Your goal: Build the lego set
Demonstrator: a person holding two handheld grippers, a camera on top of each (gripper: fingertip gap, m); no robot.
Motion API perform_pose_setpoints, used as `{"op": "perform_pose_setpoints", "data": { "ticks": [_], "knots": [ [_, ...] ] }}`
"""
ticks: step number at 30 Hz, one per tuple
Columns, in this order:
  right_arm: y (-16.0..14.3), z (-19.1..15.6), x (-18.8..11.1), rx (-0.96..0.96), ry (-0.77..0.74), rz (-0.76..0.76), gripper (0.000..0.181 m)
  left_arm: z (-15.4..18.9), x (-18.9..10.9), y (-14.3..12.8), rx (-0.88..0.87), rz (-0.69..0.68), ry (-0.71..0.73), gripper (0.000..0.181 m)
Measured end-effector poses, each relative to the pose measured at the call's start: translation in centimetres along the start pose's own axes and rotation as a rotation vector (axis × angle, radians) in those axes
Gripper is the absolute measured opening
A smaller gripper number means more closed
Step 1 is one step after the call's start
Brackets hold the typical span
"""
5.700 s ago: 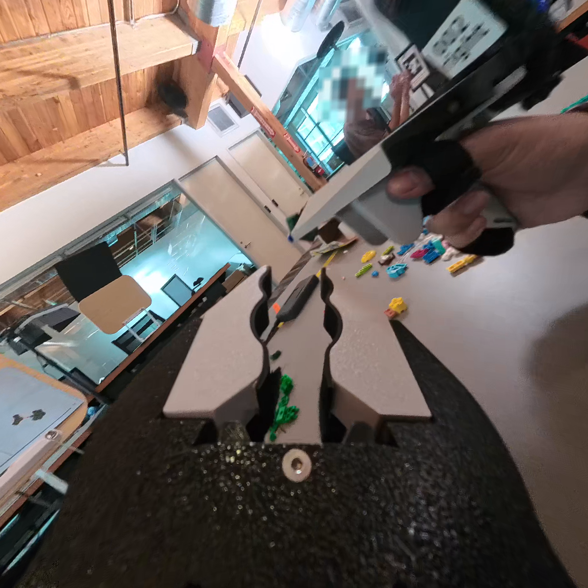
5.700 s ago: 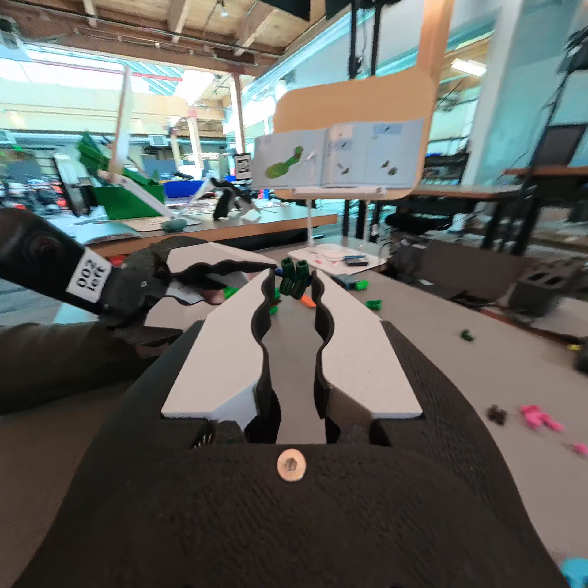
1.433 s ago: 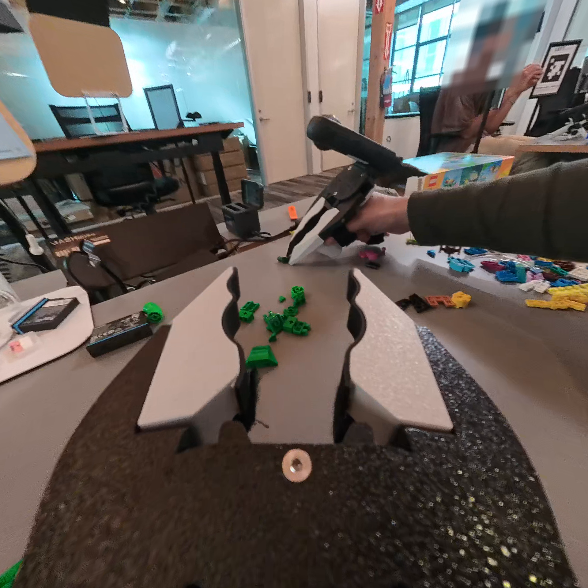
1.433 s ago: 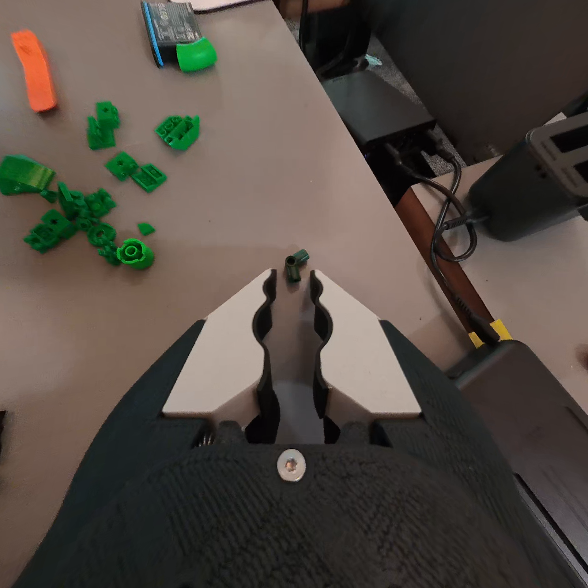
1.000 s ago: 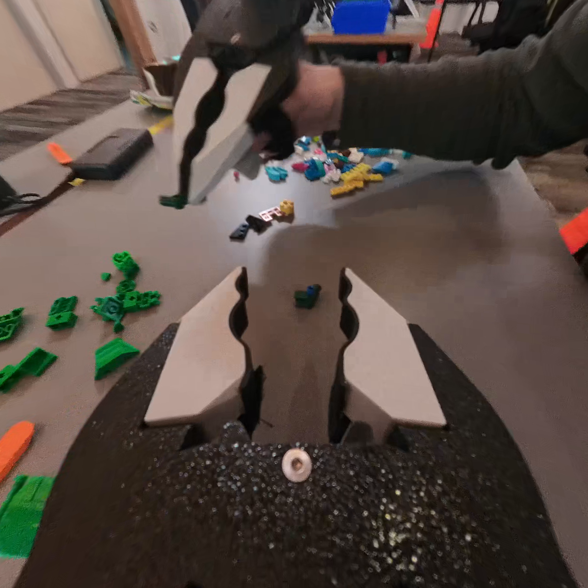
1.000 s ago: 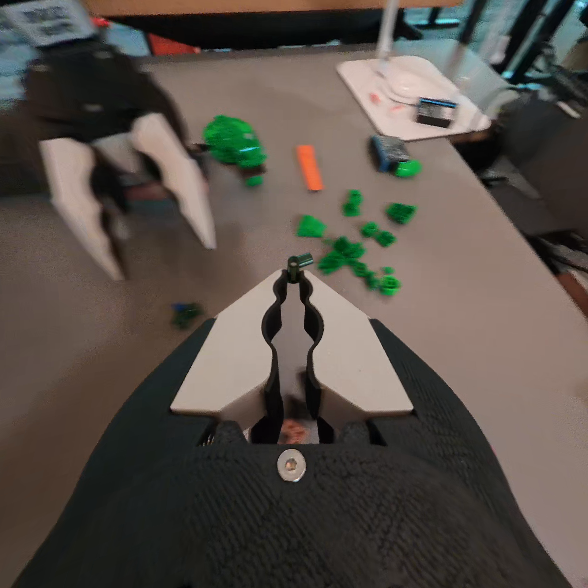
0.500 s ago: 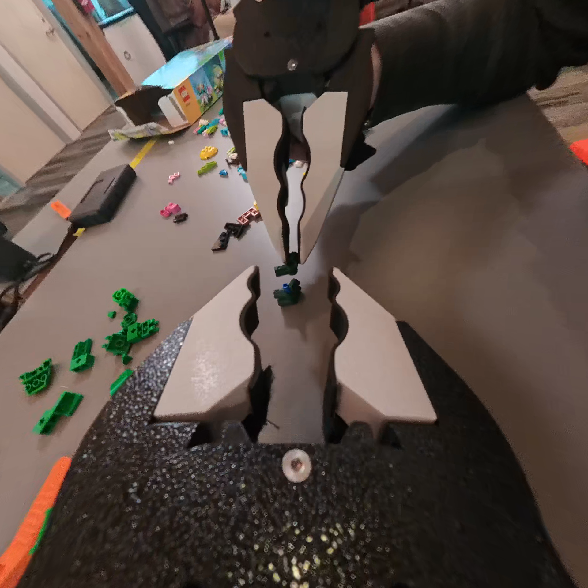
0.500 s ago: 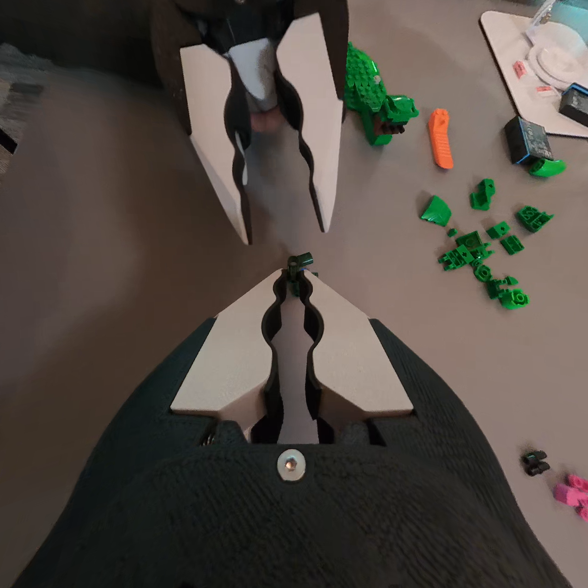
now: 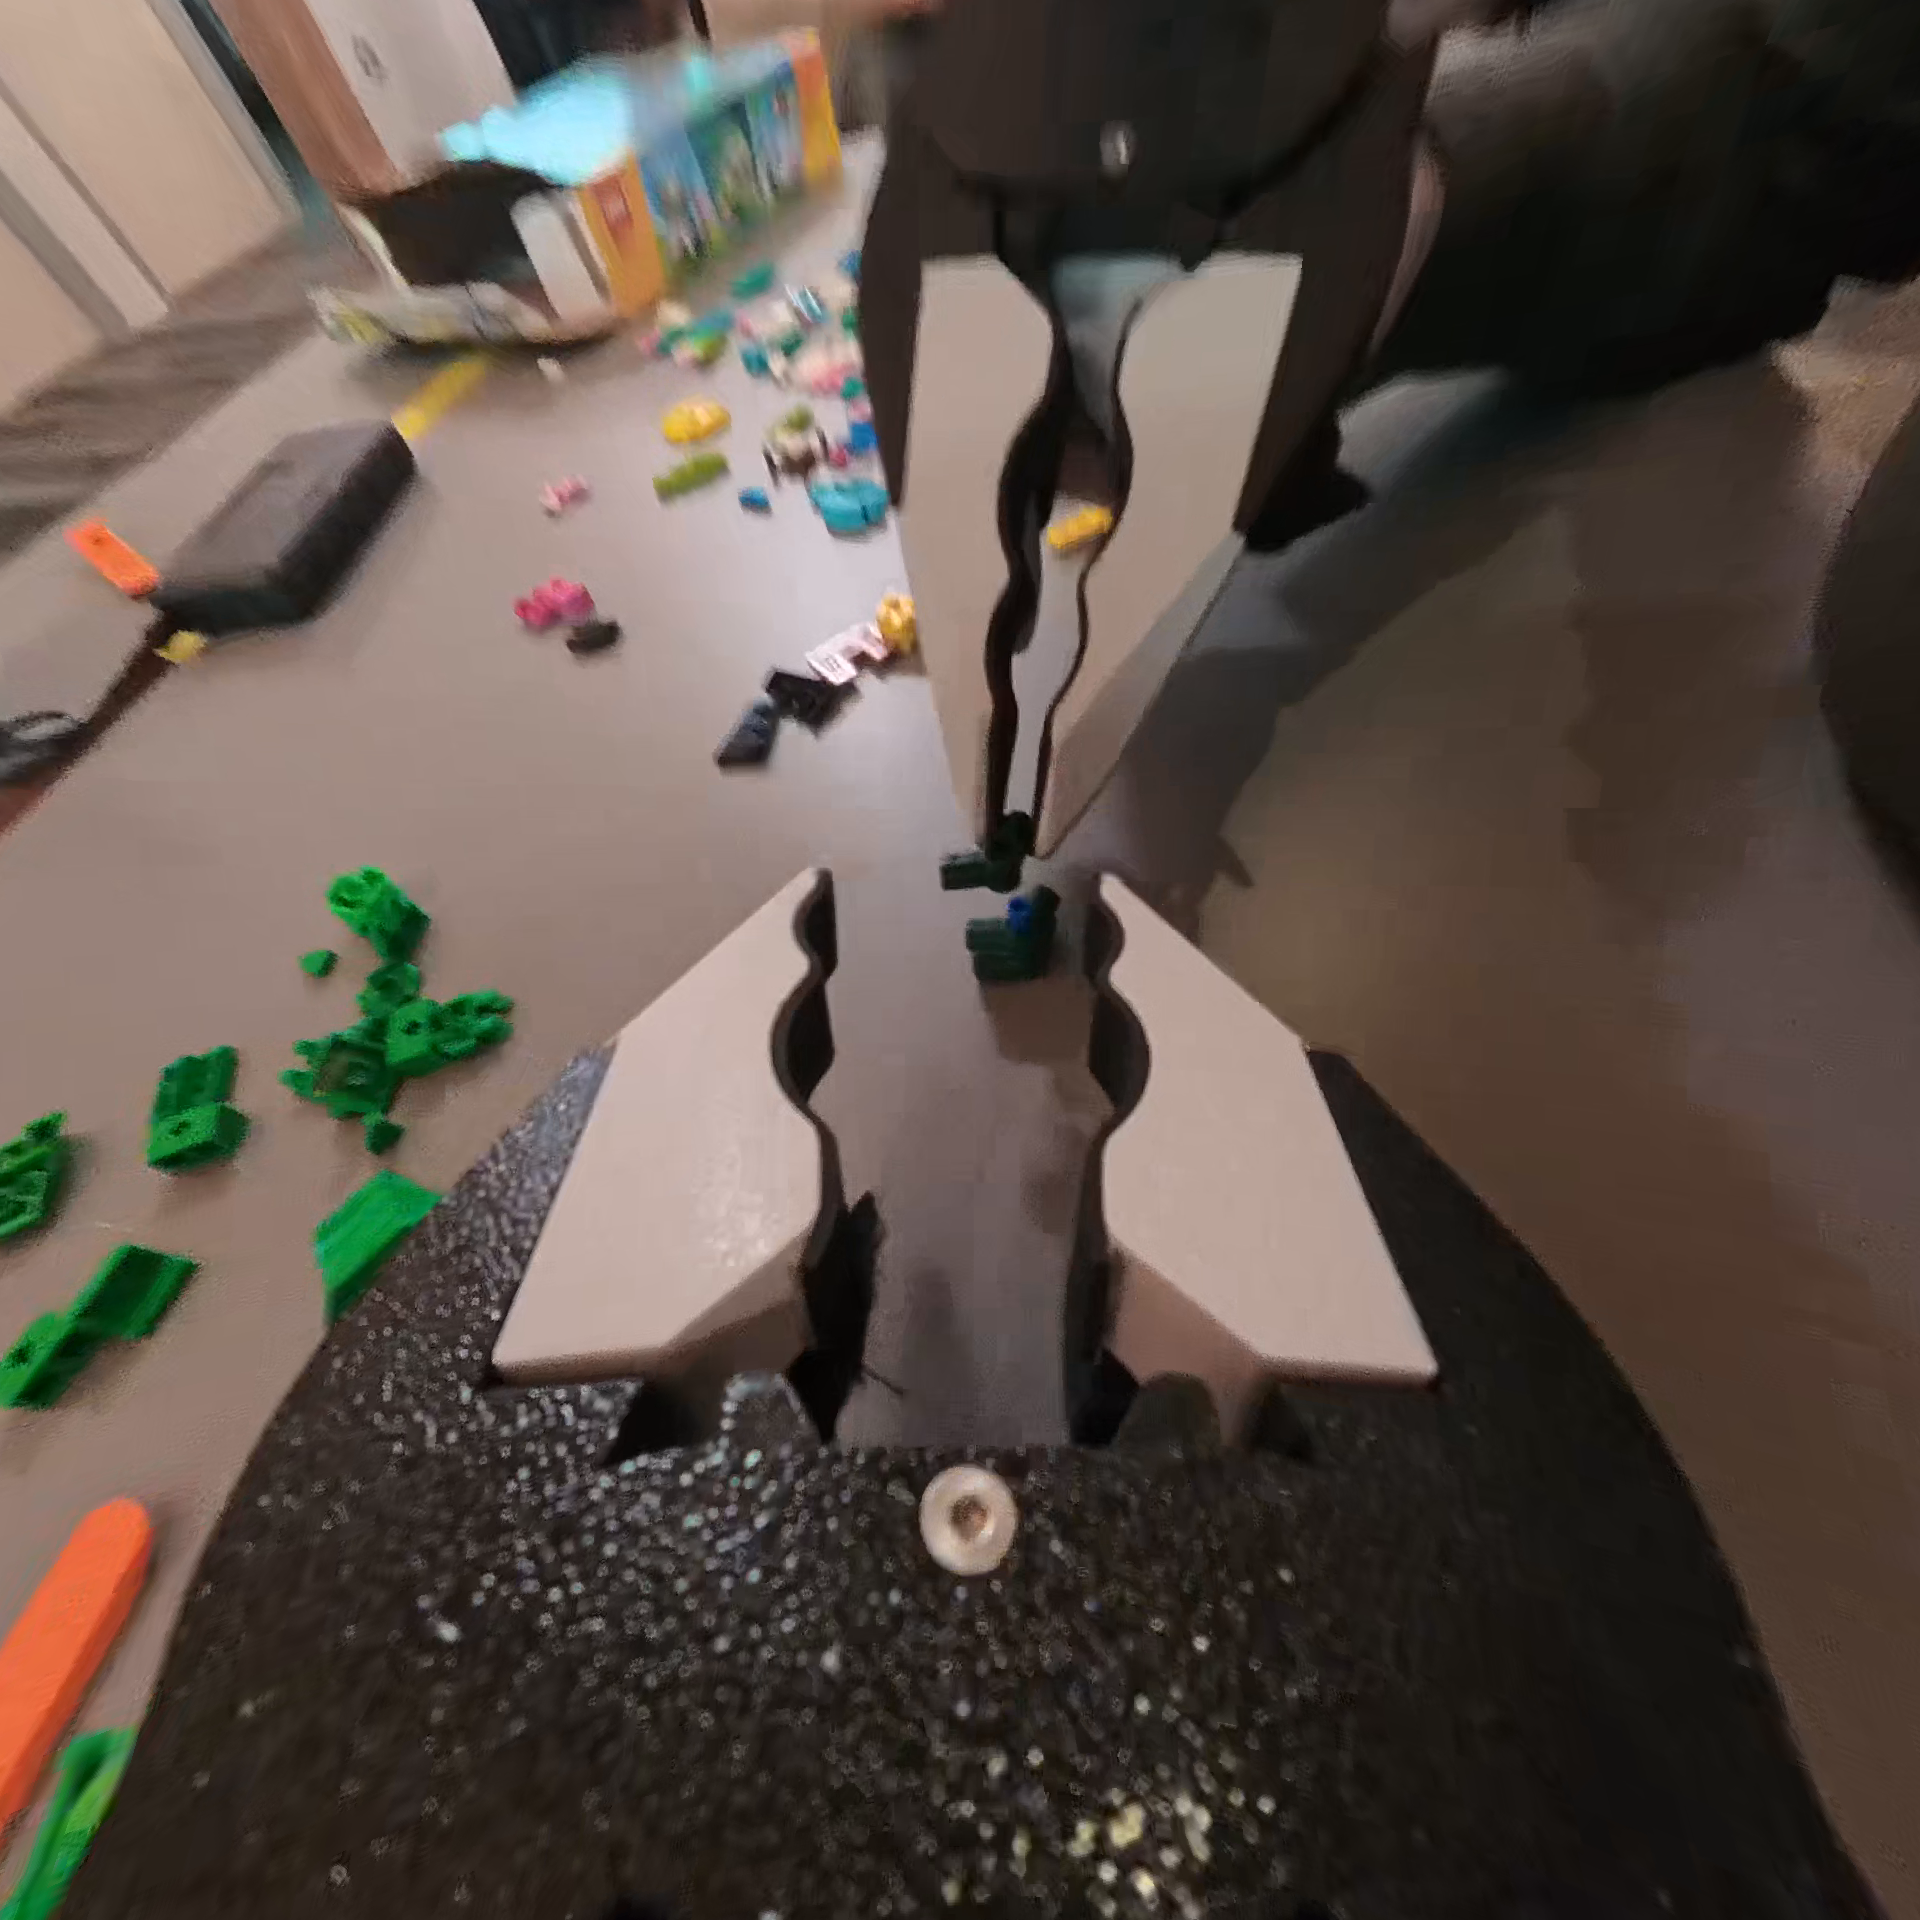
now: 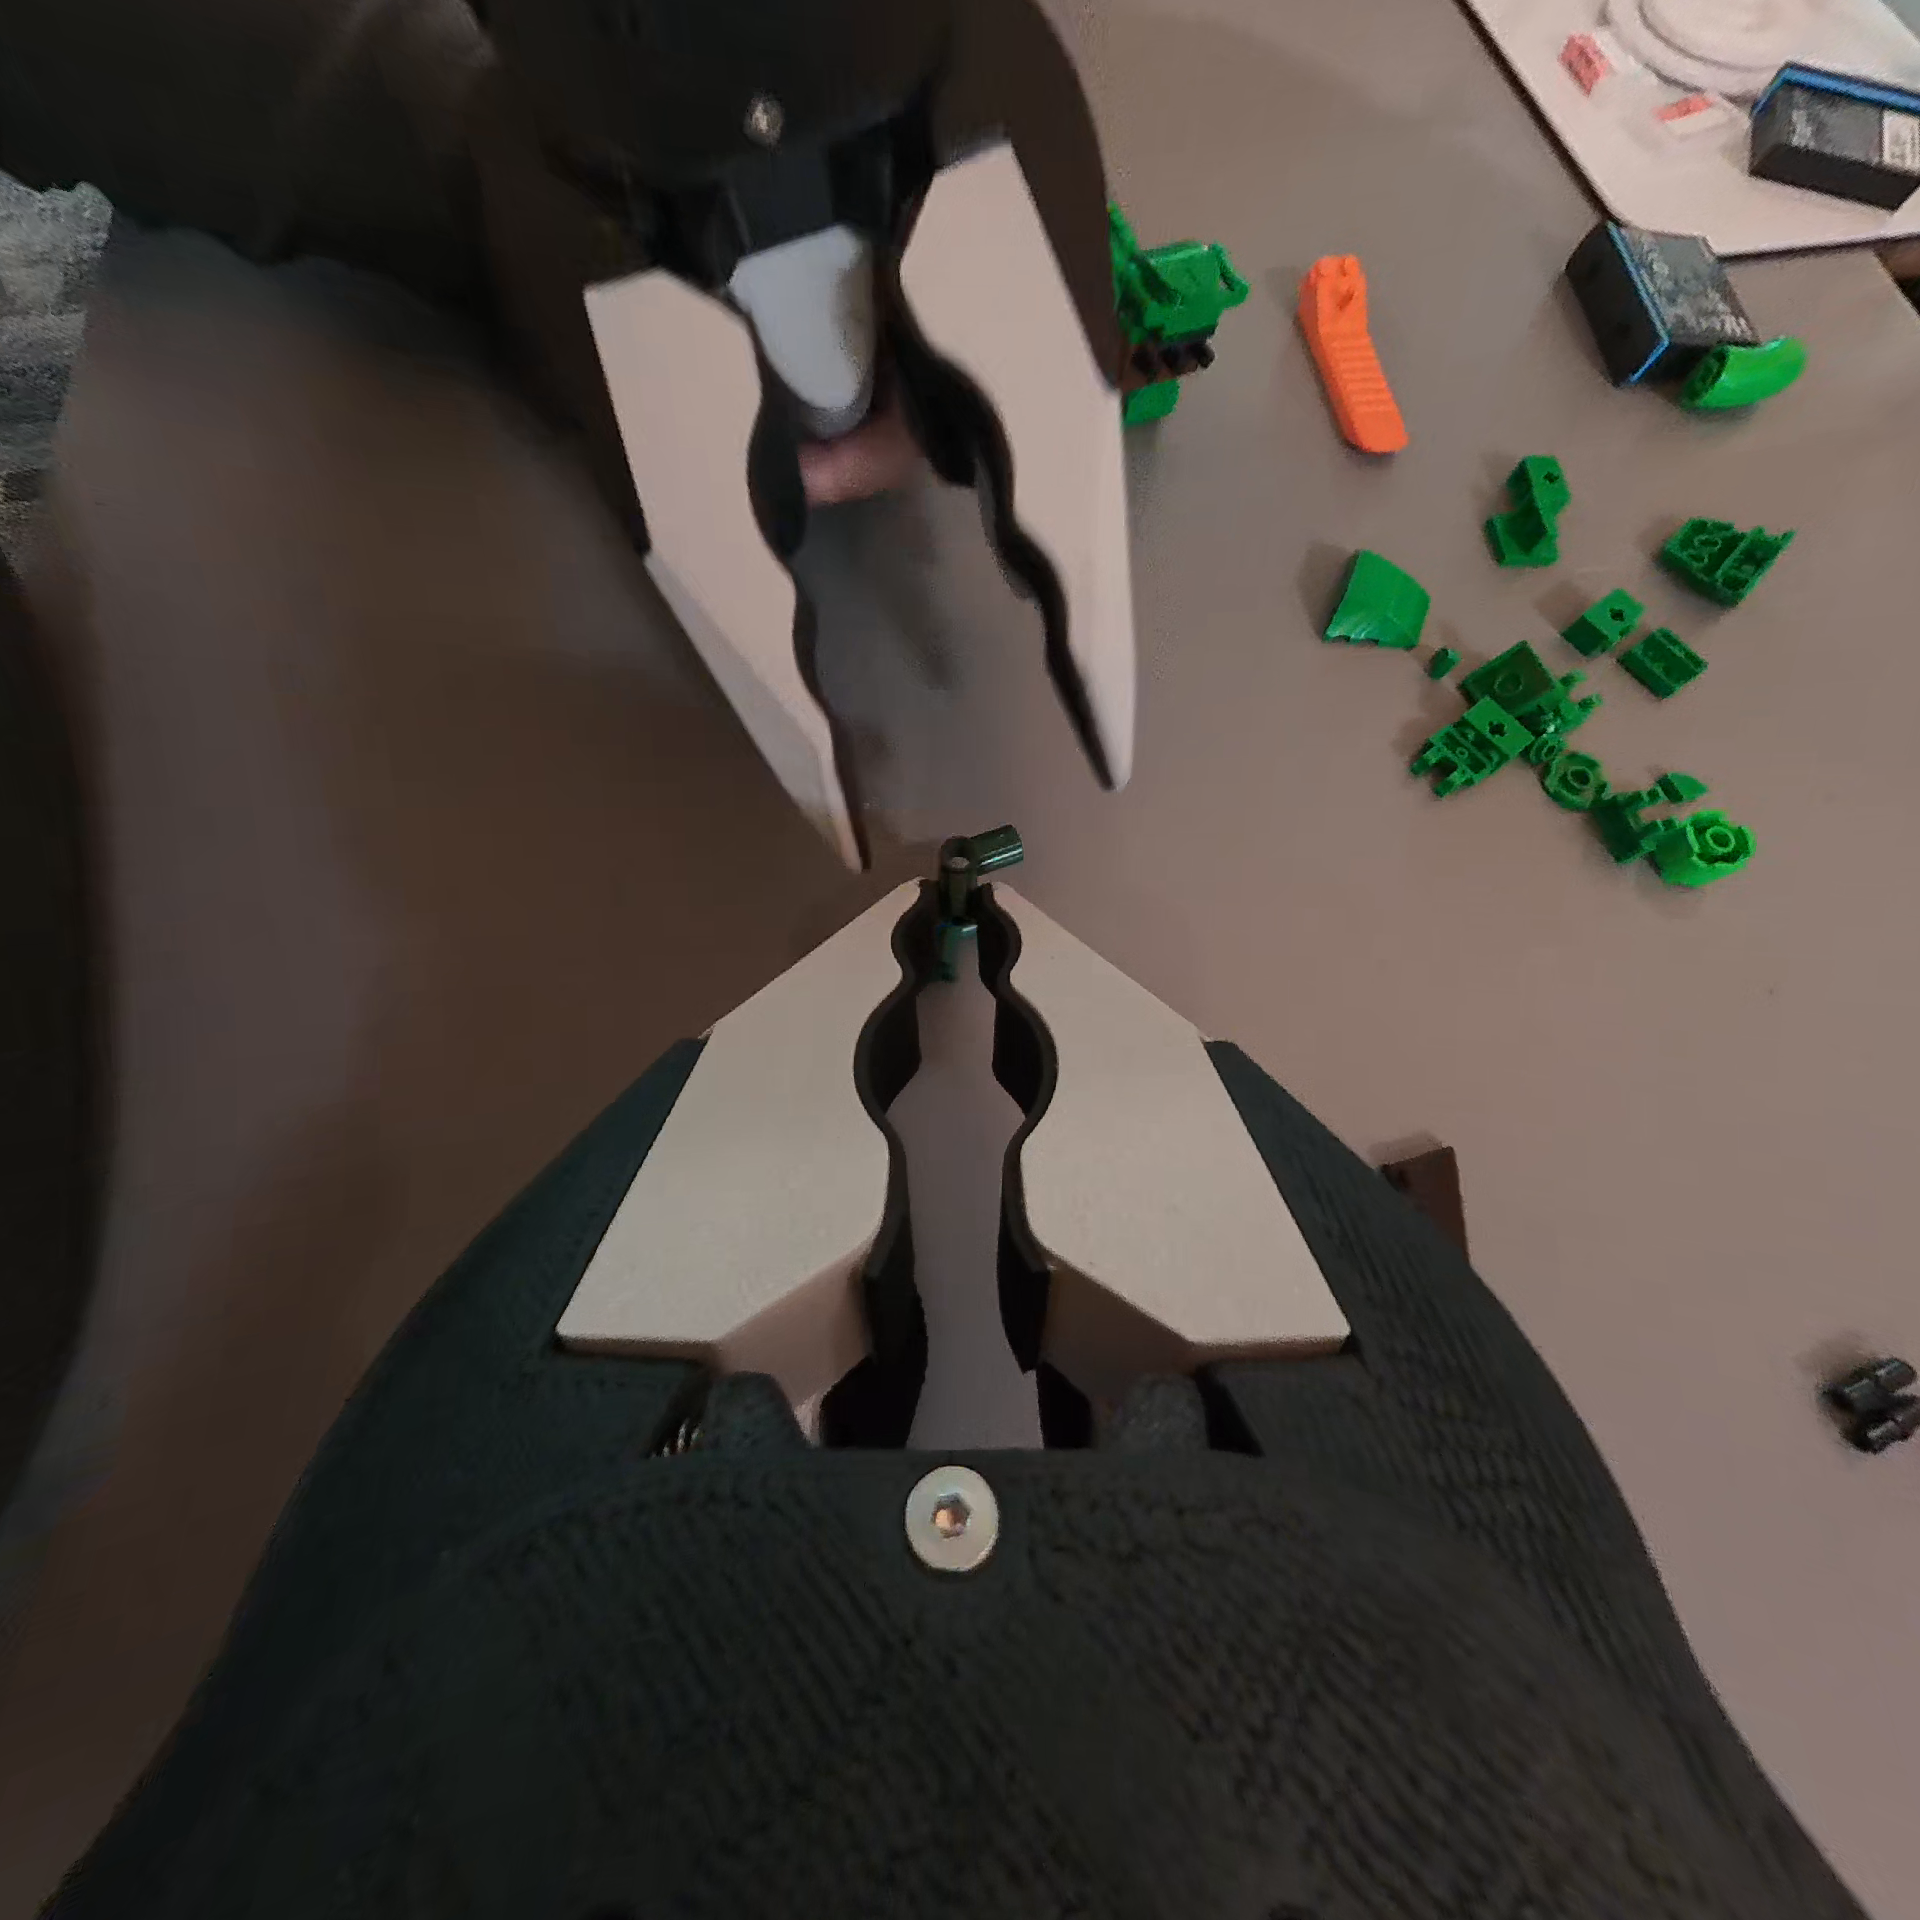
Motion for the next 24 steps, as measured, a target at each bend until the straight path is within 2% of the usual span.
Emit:
{"op": "perform_pose_setpoints", "data": {
  "ticks": [3, 8, 24],
  "knots": [
    [-0.2, -0.1, 0.0, 0.012, -0.003, -0.021, 0.005, 0.3, 1.3, -0.8, 0.023, -0.114, 0.012, 0.036],
    [-0.4, -0.3, 0.3, 0.019, 0.002, -0.038, 0.005, 0.5, 2.0, -1.4, 0.023, -0.194, -0.006, 0.020],
    [-0.6, -0.3, 0.5, 0.086, 0.032, -0.063, 0.005, 0.2, 2.2, -1.6, -0.010, -0.221, -0.035, 0.014]
  ]
}}
Point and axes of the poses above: each gripper's, where its closed fingertips meet, x out along the fingers, y out of its top, z = x × y across the jaws, the point moved 5 cm from there along -x, back along the fingers, and after that the axes turned 12 degrees about -x, right-handed, at the moved point
